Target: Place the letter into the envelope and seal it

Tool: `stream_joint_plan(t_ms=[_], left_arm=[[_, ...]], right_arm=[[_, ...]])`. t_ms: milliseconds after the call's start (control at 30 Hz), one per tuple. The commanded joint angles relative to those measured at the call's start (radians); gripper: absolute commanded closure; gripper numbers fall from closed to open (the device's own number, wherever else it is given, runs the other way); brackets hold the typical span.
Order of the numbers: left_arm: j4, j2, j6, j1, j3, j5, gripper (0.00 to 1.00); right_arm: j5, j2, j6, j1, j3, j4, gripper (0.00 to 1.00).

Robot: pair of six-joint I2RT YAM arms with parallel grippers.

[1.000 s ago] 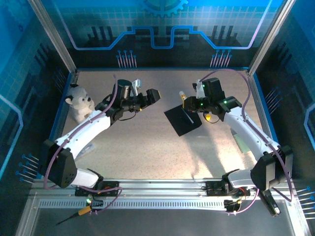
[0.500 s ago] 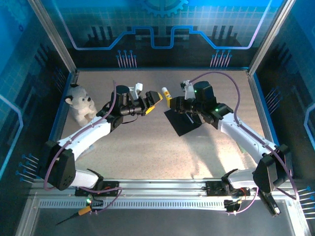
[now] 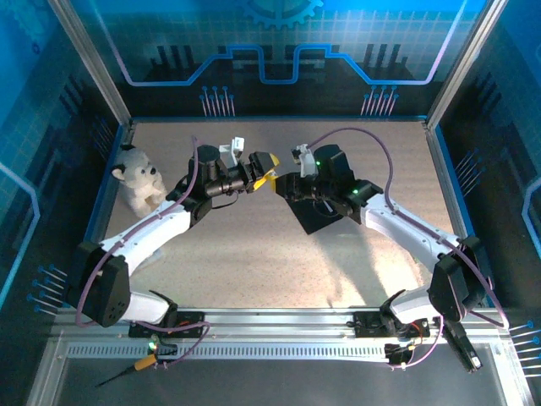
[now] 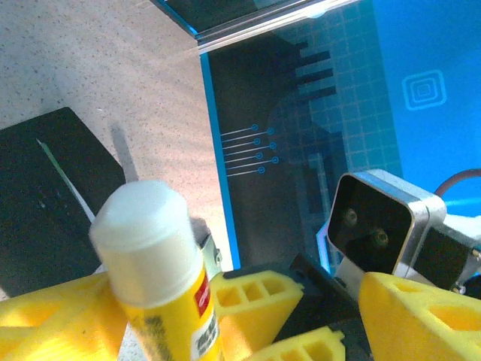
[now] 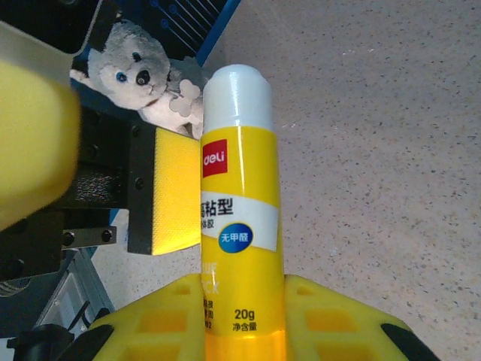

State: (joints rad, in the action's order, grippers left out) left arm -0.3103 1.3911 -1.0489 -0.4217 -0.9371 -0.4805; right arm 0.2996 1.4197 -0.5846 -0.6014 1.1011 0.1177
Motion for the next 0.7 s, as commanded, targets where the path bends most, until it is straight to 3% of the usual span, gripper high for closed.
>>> stream_joint_plan(t_ms=[0,233,400,667], left_arm=[[-0.058,0.020,-0.021,-0.006,0.021,-0.022,0.24],[-0.095,0.040,-0.045,-0.016,0.036,-0.019,0.36],[-0.137,0.052,-0.073,-0.026,0.050,-0.013,0.53],[-0.145,0.056,-0.089,-0.035,0.053,-0.004,0.57]], right_arm=[[0.004,0.008,-0.010,-0.021,0.026,-0.059,0.98],[-0.019,0.001,0.000,-0.032,0.021,-0.072,0.98],[-0.041,-0.007,0.005,-0.039,0.013,-0.075,0.98],[-0.118,-0.012,0.010,-0.047,0.011,-0.048,0.97]])
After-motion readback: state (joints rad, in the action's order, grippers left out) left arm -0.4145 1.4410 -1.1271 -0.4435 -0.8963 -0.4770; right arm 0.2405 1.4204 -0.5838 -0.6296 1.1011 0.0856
